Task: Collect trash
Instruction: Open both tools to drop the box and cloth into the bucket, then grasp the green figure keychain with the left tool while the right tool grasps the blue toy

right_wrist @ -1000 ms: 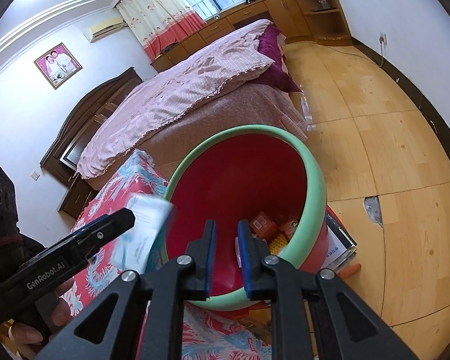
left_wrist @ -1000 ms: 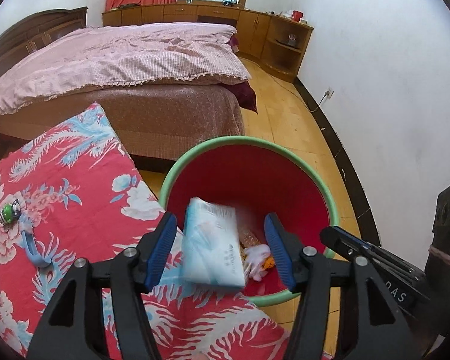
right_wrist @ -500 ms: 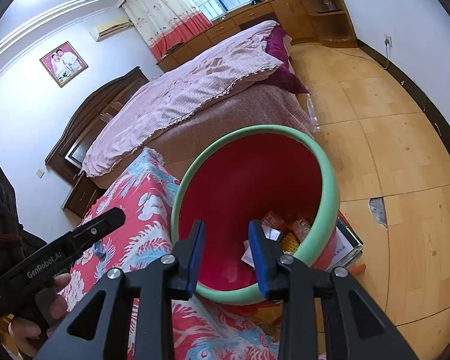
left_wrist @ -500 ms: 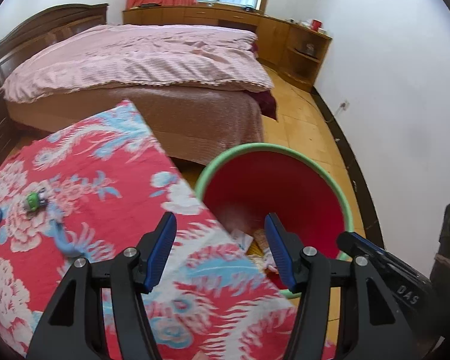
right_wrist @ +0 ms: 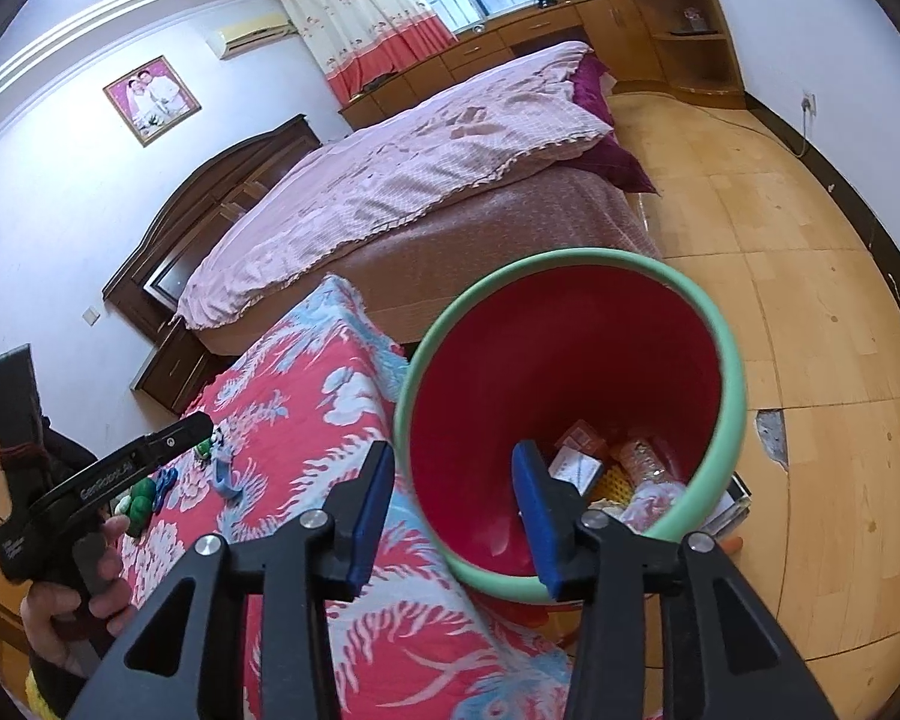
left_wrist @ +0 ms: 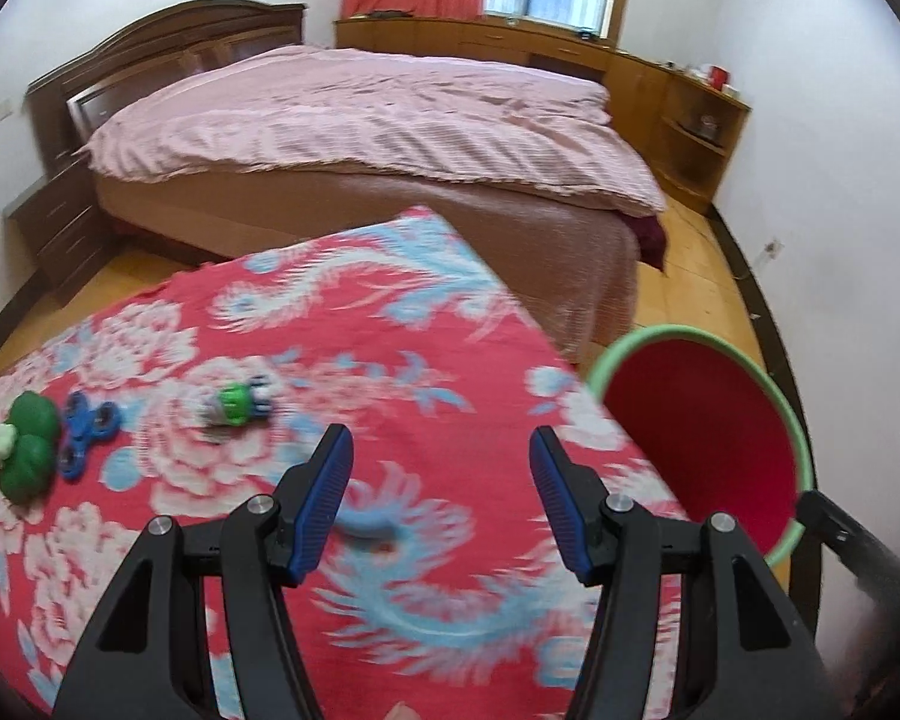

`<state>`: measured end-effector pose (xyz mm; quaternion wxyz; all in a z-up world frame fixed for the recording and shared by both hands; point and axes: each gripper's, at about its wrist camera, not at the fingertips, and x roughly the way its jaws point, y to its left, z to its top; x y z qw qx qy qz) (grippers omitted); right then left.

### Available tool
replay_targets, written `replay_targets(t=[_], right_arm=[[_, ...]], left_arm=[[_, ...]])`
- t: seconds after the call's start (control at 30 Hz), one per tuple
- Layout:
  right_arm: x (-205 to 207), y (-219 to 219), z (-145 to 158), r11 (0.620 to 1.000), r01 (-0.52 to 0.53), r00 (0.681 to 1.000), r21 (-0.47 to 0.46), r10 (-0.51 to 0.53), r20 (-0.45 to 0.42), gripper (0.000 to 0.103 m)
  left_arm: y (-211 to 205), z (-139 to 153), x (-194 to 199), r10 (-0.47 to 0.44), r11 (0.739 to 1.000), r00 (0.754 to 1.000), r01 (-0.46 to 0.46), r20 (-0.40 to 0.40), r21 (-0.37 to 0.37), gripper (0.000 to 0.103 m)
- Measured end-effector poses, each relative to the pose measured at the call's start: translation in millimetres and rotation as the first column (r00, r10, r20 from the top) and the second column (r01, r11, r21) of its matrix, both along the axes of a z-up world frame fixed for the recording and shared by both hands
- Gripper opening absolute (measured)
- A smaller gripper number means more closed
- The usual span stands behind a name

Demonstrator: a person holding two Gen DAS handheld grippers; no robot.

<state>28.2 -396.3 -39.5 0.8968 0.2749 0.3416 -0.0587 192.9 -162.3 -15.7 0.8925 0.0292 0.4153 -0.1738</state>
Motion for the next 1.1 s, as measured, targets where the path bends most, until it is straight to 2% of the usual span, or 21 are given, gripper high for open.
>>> replay_targets(t=[0.2, 0.5, 0.77, 0.87, 1.1], right_arm=[[11.7, 13.3, 0.9, 1.000, -0.017, 1.000, -0.018, 0.016, -0.019, 0.048], [31.2, 26.4, -5.4, 0.999, -0.025, 0.998, -0.030, 0.024, -0.053, 0.049], [45.5, 34.6, -12.0, 0.999, -0.037, 0.996, -0.040, 0.033, -0.085, 0.049], [49.0, 38.1, -12.8, 0.998, -0.045, 0.995, -0.042, 0.041, -0.091, 0.049], [54.3, 47.2, -10.1, 0.996, -0.068, 0.994, -0.054, 0.063, -0.090, 0.049]], left_arm=[[42.8, -8.8, 27.2, 0.086, 0.996, 0.996, -0.086, -0.003, 0.030, 0.061], [72.0, -39.2, 67.0, 0.147, 0.988, 0.988, -0.144, -0.055, 0.050, 0.061], [78.4, -53.9, 79.5, 0.154, 0.988, 0.985, -0.152, -0.080, 0.035, 0.061], [79.1, -59.1, 82.3, 0.149, 0.989, 0.983, -0.148, -0.103, 0.017, 0.054], [76.5, -62.2, 79.2, 0.137, 0.990, 0.988, -0.135, -0.067, 0.026, 0.050]])
